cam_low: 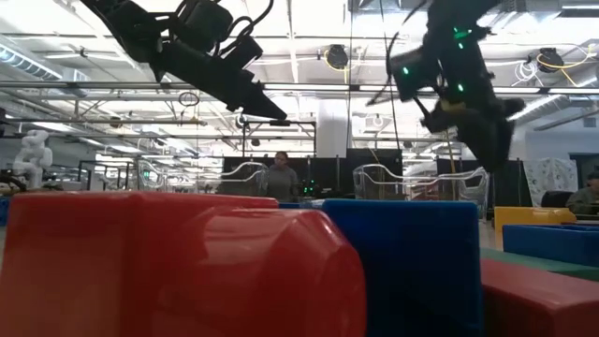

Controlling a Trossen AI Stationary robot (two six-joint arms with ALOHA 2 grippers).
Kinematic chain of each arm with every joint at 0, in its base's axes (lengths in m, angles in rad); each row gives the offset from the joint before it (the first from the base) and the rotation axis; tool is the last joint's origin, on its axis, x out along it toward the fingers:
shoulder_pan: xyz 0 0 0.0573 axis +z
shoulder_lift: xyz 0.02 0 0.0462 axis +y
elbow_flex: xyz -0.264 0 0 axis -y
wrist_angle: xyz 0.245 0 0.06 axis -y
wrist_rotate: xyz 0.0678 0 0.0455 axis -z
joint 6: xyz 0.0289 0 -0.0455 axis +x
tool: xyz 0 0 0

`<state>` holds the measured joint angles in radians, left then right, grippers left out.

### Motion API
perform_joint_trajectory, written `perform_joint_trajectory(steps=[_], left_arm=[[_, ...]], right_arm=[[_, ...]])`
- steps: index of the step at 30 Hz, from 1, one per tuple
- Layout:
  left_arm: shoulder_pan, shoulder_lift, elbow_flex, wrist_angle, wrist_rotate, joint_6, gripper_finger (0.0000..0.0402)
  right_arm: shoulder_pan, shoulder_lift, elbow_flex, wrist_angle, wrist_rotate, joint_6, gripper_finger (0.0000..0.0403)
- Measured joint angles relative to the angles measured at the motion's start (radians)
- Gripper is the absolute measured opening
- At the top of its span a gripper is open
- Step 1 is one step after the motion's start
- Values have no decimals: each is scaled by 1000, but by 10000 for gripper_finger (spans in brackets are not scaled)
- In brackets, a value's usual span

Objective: Sort blocks by size
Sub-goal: Put the dark blue block into the top right transparent bin

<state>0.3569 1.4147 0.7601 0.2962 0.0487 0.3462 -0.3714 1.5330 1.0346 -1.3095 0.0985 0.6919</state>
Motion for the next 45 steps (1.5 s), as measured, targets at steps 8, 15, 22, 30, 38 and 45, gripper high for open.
perform_joint_trajectory(steps=[8,15,22,30,38,45], left_arm=[[0,0,0,1,0,0,84],[0,0,0,5,0,2,84],[0,0,0,11,0,2,84],[0,0,0,11,0,2,84],[1,0,0,10,0,3,84],[1,0,0,9,0,8,84]], right_arm=[[7,0,-165,214,-106,29,208],[5,0,-230,312,-107,28,247],[5,0,-261,424,-131,25,231],[4,-3,-306,424,-150,38,201],[5,2,-273,424,-184,40,98],[7,2,-169,427,-207,26,71]])
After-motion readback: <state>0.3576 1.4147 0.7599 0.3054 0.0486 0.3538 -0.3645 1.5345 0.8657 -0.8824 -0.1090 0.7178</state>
